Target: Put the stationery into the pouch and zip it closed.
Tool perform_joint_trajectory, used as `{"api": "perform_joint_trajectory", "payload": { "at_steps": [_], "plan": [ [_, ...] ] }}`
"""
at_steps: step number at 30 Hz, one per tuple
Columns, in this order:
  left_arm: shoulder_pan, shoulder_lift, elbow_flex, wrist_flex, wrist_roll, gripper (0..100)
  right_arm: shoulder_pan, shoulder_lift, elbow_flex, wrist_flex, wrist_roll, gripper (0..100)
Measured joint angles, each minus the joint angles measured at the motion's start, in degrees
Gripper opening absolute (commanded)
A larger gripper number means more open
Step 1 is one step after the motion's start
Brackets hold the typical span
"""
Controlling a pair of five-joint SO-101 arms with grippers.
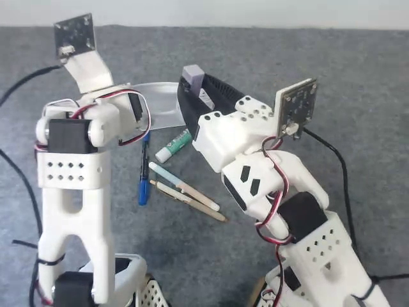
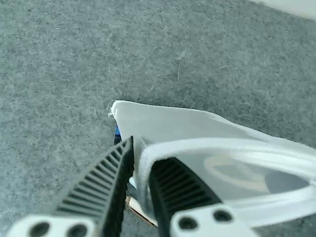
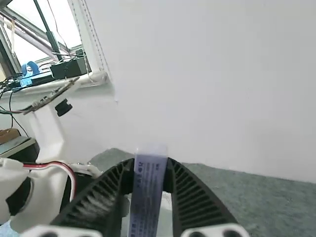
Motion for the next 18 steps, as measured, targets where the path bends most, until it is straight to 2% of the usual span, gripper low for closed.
{"api": "perform_joint_trajectory", "payload": {
  "at_steps": [8,18],
  "plan": [
    [0.0,0.0,0.4,0.0,0.0,1,0.0,0.1,10.7,-18.0,0.0,0.6],
    [0.0,0.0,0.4,0.0,0.0,1,0.0,0.2,10.8,-20.1,0.0,0.6]
  ]
}}
